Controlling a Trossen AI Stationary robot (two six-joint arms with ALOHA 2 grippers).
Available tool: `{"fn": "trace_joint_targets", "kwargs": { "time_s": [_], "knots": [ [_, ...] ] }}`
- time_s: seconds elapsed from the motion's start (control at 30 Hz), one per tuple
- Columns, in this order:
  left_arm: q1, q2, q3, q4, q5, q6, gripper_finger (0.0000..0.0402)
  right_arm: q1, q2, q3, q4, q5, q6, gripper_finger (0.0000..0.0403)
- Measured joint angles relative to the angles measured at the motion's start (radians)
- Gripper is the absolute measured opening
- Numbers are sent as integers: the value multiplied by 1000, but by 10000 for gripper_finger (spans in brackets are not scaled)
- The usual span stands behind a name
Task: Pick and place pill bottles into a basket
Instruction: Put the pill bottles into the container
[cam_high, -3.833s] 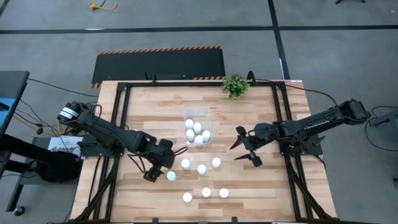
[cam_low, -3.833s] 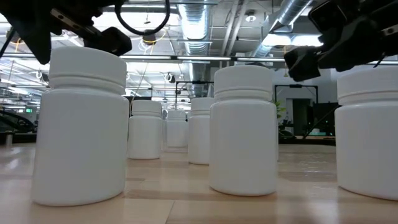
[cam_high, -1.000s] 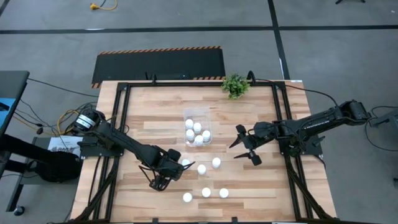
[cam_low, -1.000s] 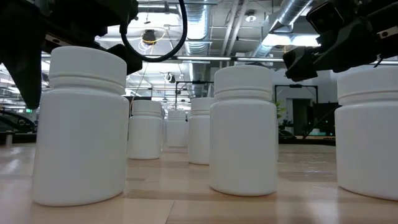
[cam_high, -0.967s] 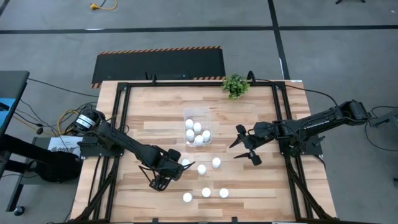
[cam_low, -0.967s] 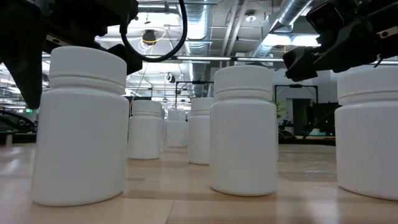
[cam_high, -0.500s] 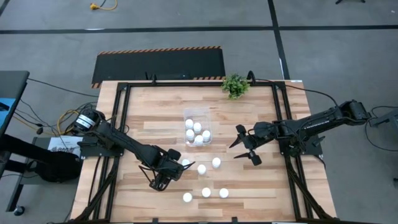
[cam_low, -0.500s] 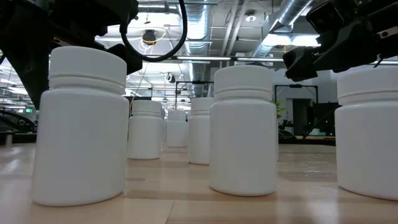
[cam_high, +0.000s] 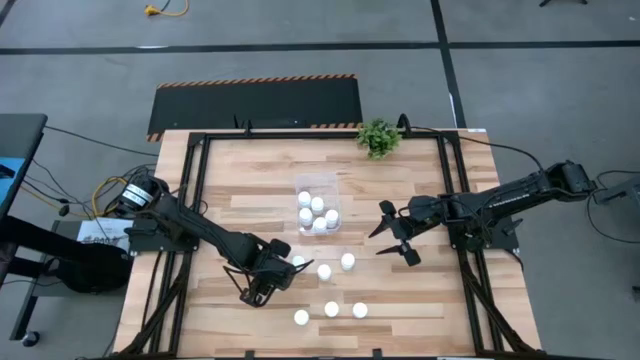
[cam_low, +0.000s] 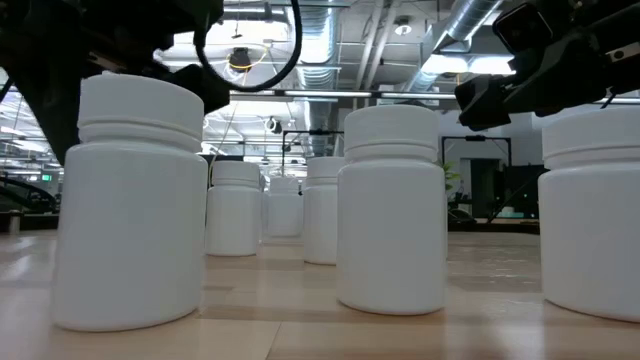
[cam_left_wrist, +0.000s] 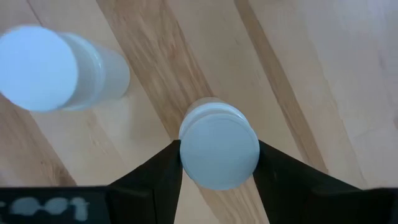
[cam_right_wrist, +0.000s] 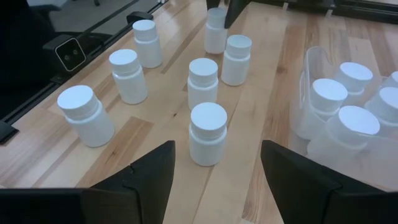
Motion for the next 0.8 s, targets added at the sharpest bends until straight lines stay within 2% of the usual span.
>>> {"fn": "trace_joint_targets", "kwargs": {
  "time_s": [0.4, 0.63, 0.8],
  "knots": [
    [2, 0, 131, -160, -59, 25, 168, 0, 0, 0, 7, 0, 0, 230],
    [13, 0, 319, -339, -205, 92, 168, 0, 0, 0, 7, 0, 0, 230],
    [67, 0, 465, -400, -312, 172, 168, 0, 0, 0, 19, 0, 0, 230]
  ]
}}
